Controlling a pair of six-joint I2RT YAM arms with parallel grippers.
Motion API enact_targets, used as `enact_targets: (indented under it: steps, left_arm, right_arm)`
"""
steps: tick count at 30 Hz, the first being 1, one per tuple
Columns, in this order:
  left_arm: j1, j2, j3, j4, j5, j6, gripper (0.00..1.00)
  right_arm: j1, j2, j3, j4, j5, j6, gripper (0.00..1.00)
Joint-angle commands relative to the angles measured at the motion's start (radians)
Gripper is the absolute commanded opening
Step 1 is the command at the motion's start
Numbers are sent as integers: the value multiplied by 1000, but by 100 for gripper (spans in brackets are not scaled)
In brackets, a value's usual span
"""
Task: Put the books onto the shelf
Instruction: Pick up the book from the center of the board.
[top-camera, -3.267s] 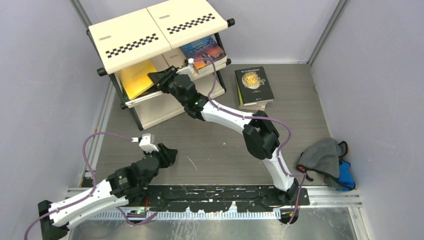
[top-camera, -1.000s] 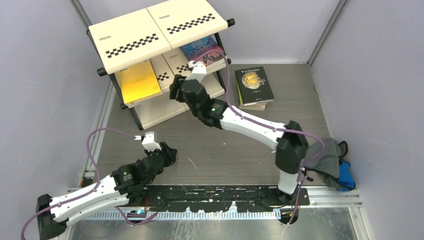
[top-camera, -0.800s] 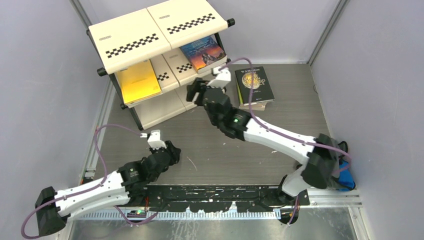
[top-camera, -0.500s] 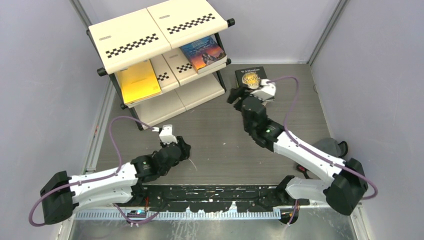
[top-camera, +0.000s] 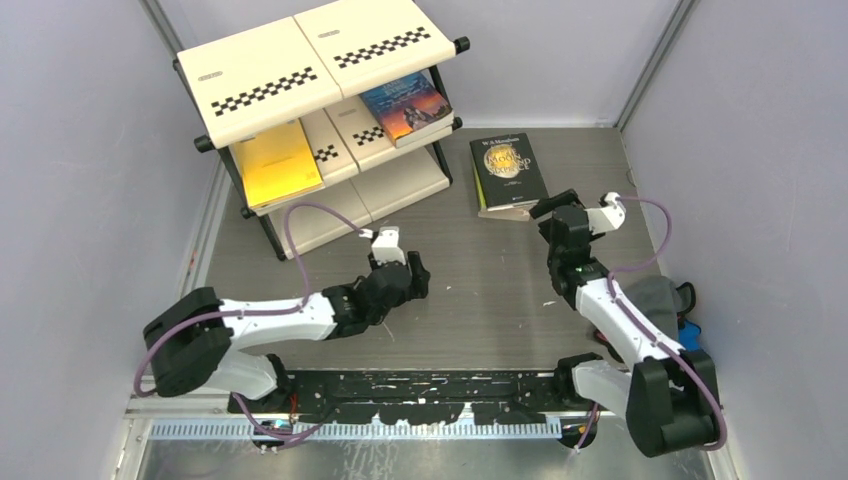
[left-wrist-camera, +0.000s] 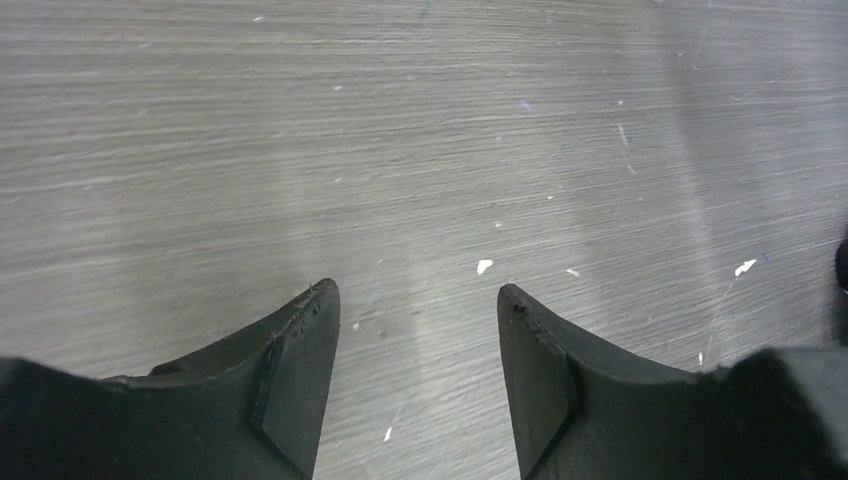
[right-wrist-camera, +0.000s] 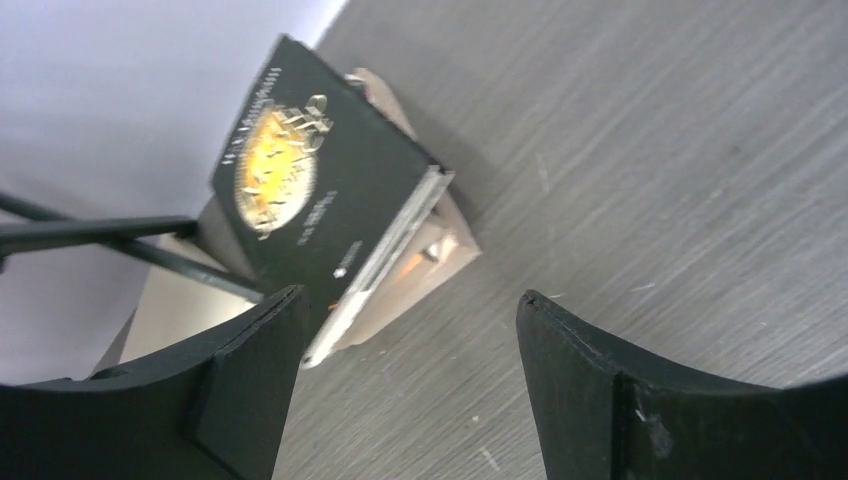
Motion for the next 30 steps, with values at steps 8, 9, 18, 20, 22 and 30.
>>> enact_targets:
  steps: [8, 9, 18, 20, 22, 30]
  left_arm:
    - [58, 187, 121, 266, 161, 37, 63]
    - [65, 195, 124, 269, 166, 37, 63]
    - [112, 246, 136, 308, 214, 37, 63]
    - [120, 255, 140, 312, 222, 38, 63]
    - [126, 265, 141, 318, 229, 37, 63]
    - [142, 308, 150, 337, 249, 25, 63]
  right_arm:
    - [-197, 236, -65, 374, -279, 142, 82]
    - [-204, 260, -60, 396, -288, 145, 82]
    - [-255, 463, 22, 539, -373, 182, 82]
    - [-259, 496, 42, 557, -381, 183, 82]
    - [-263, 519, 56, 568, -387, 185, 82]
    - [-297, 640, 100, 679, -468, 249, 80]
